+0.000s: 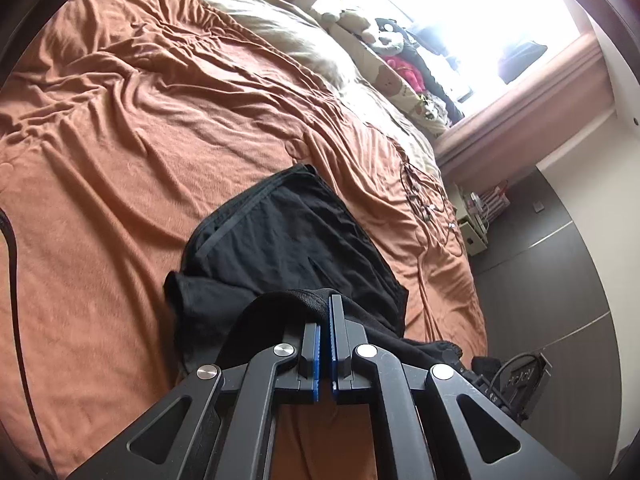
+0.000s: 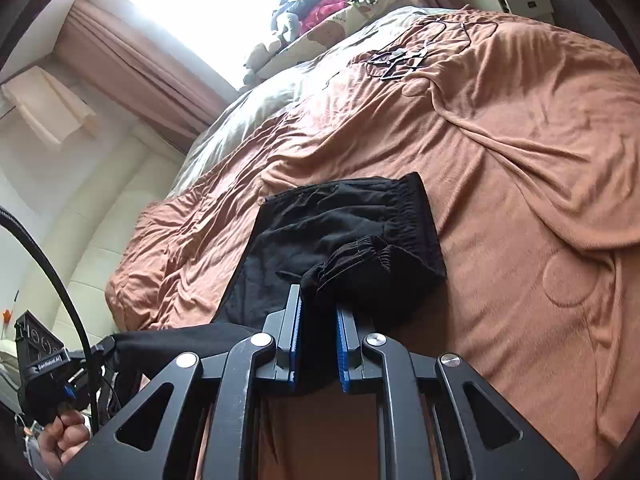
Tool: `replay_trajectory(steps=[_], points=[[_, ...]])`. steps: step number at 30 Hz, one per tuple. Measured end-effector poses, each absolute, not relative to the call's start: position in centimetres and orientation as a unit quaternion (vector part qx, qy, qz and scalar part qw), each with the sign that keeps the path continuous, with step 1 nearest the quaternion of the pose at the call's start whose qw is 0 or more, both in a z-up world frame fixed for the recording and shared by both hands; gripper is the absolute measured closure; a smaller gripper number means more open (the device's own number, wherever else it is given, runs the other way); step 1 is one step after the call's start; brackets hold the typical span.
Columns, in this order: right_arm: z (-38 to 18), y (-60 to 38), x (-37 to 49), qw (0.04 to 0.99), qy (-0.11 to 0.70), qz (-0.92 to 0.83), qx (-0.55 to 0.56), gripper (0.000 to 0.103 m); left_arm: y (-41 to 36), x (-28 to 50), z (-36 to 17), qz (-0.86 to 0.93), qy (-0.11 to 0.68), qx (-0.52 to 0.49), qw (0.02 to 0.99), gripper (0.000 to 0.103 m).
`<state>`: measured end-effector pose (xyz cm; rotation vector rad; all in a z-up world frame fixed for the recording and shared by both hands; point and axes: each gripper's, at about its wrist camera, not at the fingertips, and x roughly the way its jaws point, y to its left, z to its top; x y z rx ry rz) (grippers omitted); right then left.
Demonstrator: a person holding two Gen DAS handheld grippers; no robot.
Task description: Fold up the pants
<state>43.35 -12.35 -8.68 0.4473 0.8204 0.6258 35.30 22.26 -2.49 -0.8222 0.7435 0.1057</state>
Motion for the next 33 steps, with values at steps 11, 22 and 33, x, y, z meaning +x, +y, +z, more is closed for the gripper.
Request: replay_trajectory(steps=[11, 22, 33], points=[[-9.5, -8.5, 48.4, 0.846, 0.401, 0.289, 0.200, 0.091, 25.4, 41.2, -5.3, 0.072, 0.368, -0.394, 0.839, 0.100], [-11.9, -4.0, 54.4, 0.842, 0.430, 0.269, 0.184, 0.089, 28.3, 47.2, -9.9, 0.087, 0.414, -0.389, 0.819, 0.100], [-10.4, -4.4, 54.8, 0.849, 0.408, 0.290, 0.171, 0.037, 31.1, 49.3, -11.7, 0.108, 0.451, -0.328, 0.823, 0.041]])
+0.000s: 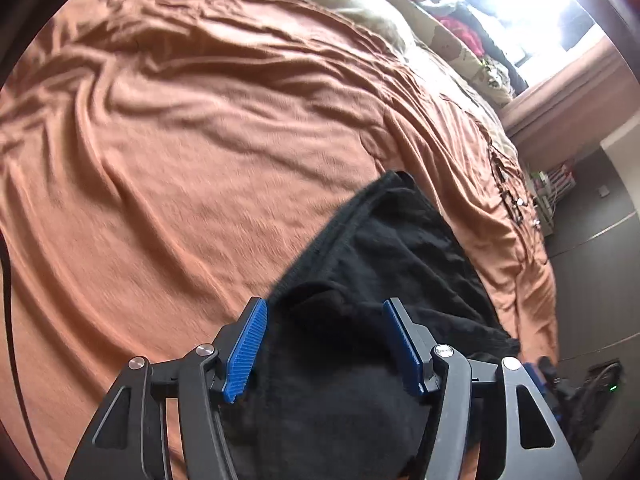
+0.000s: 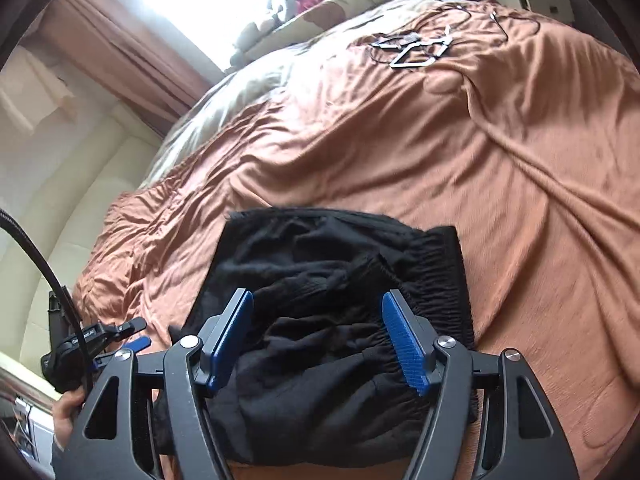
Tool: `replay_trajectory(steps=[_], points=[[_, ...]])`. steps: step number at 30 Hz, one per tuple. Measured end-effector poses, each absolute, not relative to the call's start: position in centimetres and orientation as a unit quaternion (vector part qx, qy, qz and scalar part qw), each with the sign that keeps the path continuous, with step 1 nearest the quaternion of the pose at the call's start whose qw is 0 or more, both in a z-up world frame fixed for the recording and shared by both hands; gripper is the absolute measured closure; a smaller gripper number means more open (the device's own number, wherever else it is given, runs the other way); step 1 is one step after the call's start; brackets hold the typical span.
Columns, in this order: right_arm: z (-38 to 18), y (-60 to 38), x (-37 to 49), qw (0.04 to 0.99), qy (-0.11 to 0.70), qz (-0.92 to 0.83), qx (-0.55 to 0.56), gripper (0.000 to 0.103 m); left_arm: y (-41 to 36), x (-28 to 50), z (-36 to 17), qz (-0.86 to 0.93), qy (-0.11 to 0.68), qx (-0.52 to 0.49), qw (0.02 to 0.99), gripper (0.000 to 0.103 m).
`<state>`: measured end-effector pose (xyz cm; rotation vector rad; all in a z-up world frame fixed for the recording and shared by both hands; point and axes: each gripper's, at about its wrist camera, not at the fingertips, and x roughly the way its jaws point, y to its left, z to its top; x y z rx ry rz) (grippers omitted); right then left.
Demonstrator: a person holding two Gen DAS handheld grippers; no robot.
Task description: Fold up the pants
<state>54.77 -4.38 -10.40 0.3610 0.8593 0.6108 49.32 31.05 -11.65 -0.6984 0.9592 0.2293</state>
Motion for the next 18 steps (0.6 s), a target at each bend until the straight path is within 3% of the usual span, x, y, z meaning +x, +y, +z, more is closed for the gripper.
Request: replay_trajectory(steps=[10, 18], points=[[-9.8, -5.7, 54.0, 0.874, 0.411, 0.246, 0.079, 0.037, 29.1, 51.5, -12.4, 0.060, 0.509, -0.146, 0.846, 0.041], [-10.3, -4.6, 54.3, 0.867, 0.428, 0.255, 0.019, 0.037, 28.4, 52.8, -14.3, 0.019, 0.527, -0.061, 0.847, 0.041]])
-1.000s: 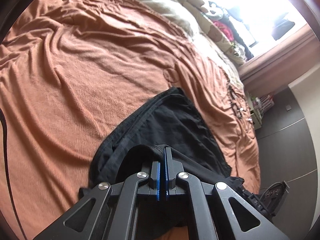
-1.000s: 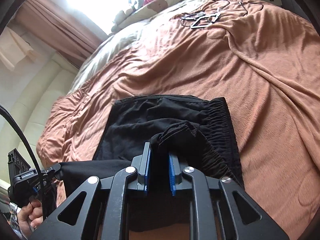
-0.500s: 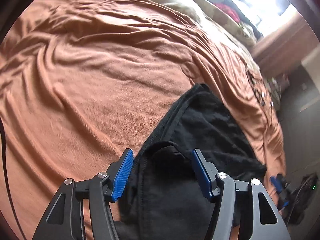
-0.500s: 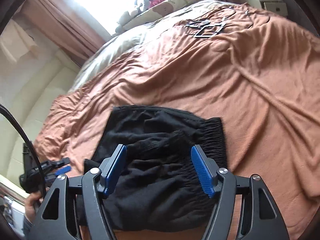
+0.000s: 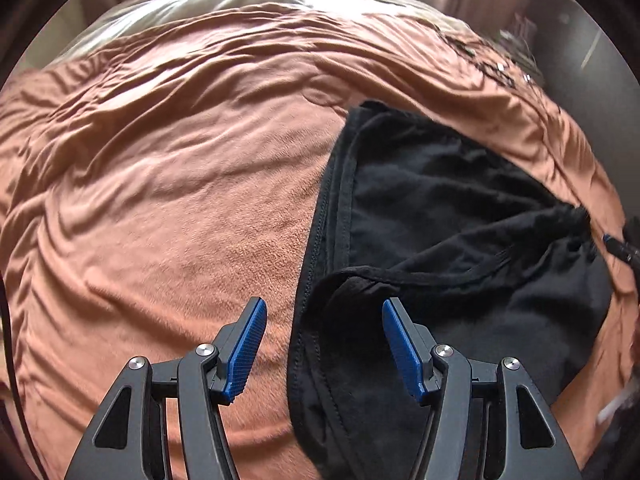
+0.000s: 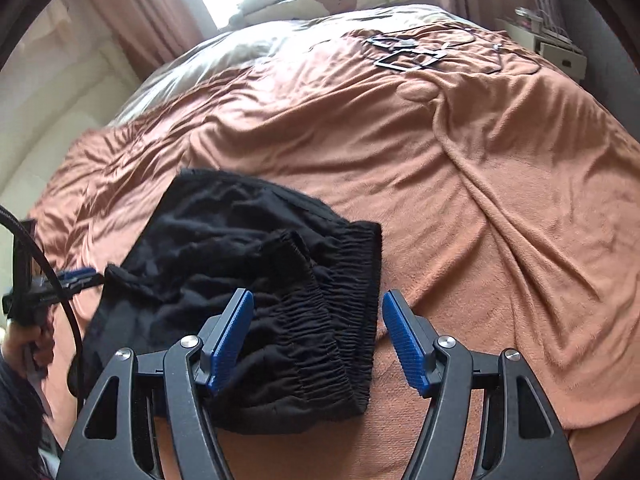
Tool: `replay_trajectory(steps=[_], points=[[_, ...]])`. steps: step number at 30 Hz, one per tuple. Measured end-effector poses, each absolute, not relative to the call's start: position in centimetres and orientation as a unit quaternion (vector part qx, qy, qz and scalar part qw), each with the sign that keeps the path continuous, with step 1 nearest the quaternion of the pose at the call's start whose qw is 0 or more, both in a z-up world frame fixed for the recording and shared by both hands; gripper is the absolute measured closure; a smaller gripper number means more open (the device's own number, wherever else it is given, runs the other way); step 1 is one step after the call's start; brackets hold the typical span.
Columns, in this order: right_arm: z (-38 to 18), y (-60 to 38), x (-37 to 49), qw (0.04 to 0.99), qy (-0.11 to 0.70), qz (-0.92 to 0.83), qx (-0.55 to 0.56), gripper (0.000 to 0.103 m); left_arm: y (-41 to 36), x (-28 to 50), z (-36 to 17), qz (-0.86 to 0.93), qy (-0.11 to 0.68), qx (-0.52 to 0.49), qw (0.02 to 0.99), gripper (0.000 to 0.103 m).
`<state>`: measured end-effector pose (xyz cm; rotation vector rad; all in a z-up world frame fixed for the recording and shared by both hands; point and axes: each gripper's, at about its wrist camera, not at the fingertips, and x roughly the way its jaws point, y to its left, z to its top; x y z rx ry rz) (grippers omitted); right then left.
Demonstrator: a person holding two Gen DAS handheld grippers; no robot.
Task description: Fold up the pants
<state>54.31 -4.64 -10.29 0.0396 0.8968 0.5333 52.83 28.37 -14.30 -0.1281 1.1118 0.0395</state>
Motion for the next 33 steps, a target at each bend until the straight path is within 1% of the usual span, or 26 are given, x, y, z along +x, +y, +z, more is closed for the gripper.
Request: replay_trajectory(steps=[7, 9, 10, 11, 12, 13, 15, 17, 18, 19, 20, 23, 33], points=[[-10.7, -2.7, 54.8, 0.867, 0.413, 0.279, -0.015, 0.037, 27.3, 54.1, -16.1, -0.007, 0.535, -0.013, 0.845, 0.041], [-11.2, -2.2, 55.2, 0.866, 0.411, 0.283, -0.024, 0.037, 27.2, 54.3, -16.4, -0.008, 0.534, -0.010, 0.845, 0.042], [-11.6, -1.8, 55.4, 0.864, 0.415, 0.283, -0.030, 0.037, 27.2, 54.4, -16.5, -0.010, 0.533, -0.010, 0.846, 0.044], [-11.9, -1.6, 55.6, 0.862, 0.419, 0.282, -0.033, 0.040, 27.1, 54.5, -16.6, -0.010, 0.533, -0.008, 0.846, 0.051], [-12.4, -1.4, 55.9, 0.860, 0.425, 0.281, -0.035, 0.050, 26.9, 54.6, -16.7, -0.013, 0.532, -0.005, 0.847, 0.055], [-12.6, -1.3, 56.0, 0.857, 0.428, 0.284, -0.035, 0.055, 26.8, 54.5, -16.7, -0.015, 0.530, -0.002, 0.848, 0.059], [-12.9, -1.0, 56.0, 0.855, 0.429, 0.287, -0.042, 0.064, 26.3, 54.4, -16.5, -0.016, 0.523, 0.015, 0.852, 0.063], [-12.7, -0.8, 56.0, 0.857, 0.424, 0.288, -0.050, 0.068, 26.1, 54.4, -16.5, -0.018, 0.522, 0.022, 0.852, 0.078], [-12.6, -0.7, 55.9, 0.859, 0.421, 0.286, -0.053, 0.070, 26.1, 54.5, -16.4, -0.016, 0.524, 0.024, 0.852, 0.083], [-12.5, -0.7, 55.8, 0.861, 0.418, 0.284, -0.055, 0.071, 26.1, 54.6, -16.3, -0.016, 0.524, 0.022, 0.851, 0.091], [-12.3, -0.7, 55.7, 0.863, 0.415, 0.284, -0.053, 0.072, 26.2, 54.6, -16.1, -0.017, 0.523, 0.020, 0.852, 0.096], [-11.8, -0.9, 55.3, 0.866, 0.408, 0.285, -0.048, 0.073, 26.1, 54.6, -15.3, -0.016, 0.514, 0.019, 0.857, 0.098], [-10.7, -3.1, 54.2, 0.877, 0.394, 0.275, -0.010, 0.074, 25.4, 55.3, -12.0, 0.004, 0.475, 0.034, 0.880, 0.099]])
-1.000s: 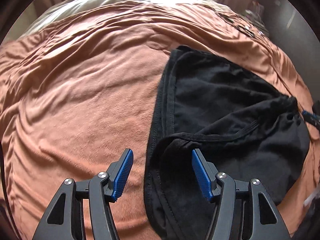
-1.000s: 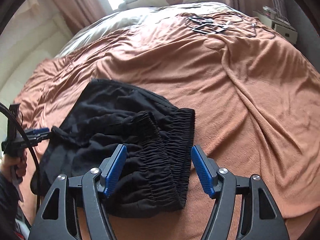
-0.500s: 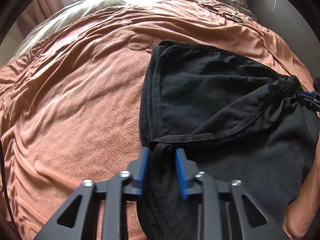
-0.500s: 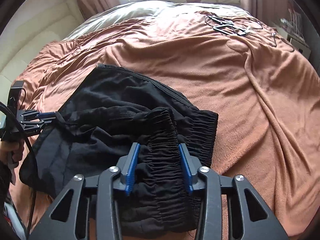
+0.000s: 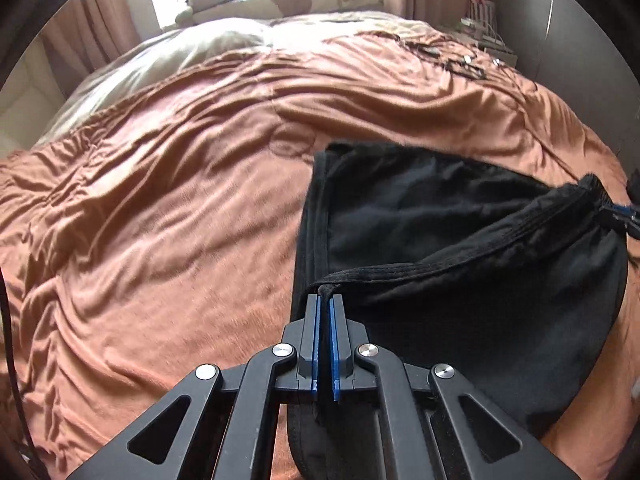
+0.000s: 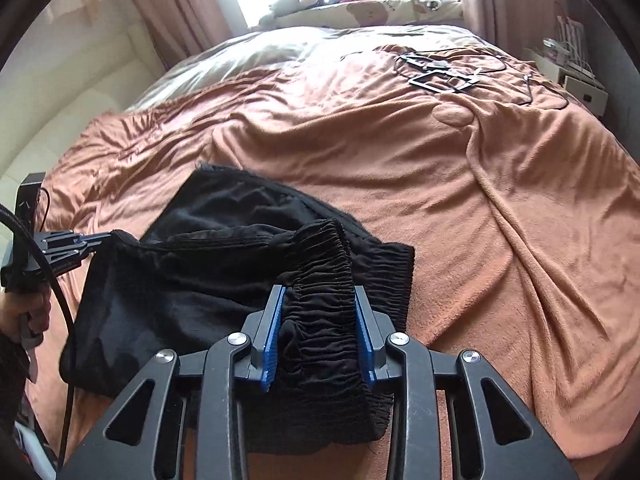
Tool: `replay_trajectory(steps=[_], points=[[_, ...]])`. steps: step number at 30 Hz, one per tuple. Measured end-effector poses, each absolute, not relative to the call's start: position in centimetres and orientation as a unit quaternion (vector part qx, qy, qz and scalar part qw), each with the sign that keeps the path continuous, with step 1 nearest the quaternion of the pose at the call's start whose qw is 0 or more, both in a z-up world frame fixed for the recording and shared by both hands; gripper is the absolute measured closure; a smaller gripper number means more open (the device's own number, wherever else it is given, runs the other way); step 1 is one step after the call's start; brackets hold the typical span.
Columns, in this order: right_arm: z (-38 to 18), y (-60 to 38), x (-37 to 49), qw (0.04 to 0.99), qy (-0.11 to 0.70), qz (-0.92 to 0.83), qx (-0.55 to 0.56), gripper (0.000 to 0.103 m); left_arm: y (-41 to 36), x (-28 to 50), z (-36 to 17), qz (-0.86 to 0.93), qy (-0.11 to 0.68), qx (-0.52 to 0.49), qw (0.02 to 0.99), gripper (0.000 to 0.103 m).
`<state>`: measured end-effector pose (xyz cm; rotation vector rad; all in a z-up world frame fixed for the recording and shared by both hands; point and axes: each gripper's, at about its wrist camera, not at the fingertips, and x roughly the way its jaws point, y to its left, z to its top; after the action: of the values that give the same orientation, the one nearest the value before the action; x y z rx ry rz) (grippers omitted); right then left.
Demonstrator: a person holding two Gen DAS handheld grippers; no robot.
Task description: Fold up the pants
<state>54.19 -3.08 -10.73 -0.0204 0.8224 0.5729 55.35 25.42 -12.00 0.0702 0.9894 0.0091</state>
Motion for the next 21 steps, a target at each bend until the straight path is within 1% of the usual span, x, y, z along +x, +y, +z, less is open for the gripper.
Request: replay_trajectory(steps=[10, 21], points=[[-11.1, -4.4, 55.1, 0.884, 0.393, 0.246, 0.053, 0.074, 24.3, 61.2, -10.2, 0.023, 0.457, 0.062, 0.887, 0.099], [-12.3, -4.1, 57.1, 0.893, 0.388, 0.206, 0.097, 0.074, 22.9, 68.3, -11.4, 0.028, 0.456, 0.095, 0.885, 0.099]])
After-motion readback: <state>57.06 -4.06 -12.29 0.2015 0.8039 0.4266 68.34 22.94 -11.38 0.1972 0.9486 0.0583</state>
